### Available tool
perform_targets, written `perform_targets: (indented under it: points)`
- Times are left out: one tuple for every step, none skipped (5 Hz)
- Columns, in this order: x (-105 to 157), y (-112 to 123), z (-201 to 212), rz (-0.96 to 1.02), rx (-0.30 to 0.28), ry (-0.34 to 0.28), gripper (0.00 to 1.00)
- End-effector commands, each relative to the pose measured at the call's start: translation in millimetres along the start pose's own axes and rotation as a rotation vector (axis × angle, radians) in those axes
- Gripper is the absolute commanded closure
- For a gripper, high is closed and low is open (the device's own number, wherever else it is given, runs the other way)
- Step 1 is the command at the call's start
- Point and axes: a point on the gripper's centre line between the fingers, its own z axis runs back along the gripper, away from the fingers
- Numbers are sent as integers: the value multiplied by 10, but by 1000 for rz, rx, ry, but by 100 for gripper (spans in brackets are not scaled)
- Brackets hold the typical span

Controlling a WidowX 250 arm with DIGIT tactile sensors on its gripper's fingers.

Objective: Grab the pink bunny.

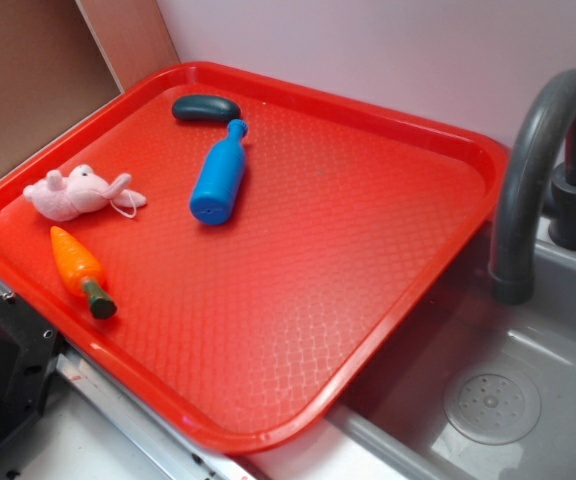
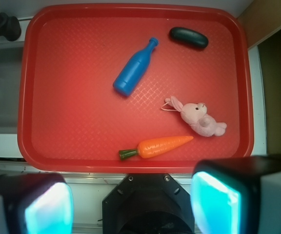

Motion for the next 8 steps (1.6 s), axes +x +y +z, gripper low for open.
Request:
perform_targets:
  points:
    - [0, 0, 0, 0, 0, 0, 0]
    - [185, 296, -221, -235, 86, -56, 0]
    - [322, 519, -402, -391, 130, -65, 0]
    - [413, 713, -661, -557, 66, -70, 0]
    - [420, 841, -835, -608, 99, -41, 0]
    - [433, 1056, -1066, -620, 149, 13, 0]
    - [431, 1149, -1300, -615, 188, 69, 0]
    - [437, 1231, -1436, -642, 186, 96, 0]
